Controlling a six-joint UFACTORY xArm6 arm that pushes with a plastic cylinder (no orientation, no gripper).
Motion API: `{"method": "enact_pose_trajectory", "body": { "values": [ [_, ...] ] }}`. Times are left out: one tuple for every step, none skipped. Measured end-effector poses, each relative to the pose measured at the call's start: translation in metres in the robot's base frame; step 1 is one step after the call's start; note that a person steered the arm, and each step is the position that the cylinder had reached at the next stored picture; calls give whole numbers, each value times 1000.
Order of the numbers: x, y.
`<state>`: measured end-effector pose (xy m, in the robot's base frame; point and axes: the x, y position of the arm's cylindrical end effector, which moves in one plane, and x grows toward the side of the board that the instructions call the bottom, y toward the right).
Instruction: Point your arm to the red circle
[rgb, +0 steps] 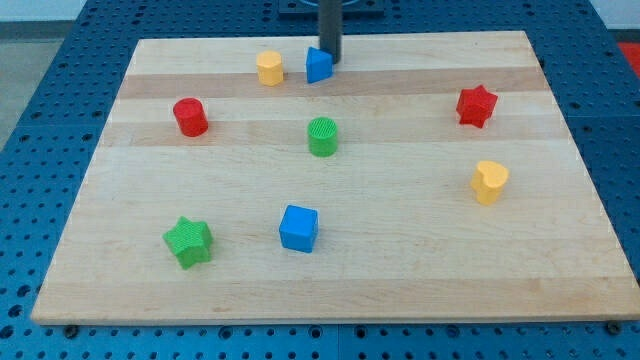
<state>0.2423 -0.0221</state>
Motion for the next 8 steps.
{"method": "enact_pose_trajectory", "body": {
  "values": [
    [0,-12],
    [0,-11],
    [-22,29],
    [-23,31],
    [-8,83],
    [2,122],
    [18,120],
    [82,89]
  ]
}}
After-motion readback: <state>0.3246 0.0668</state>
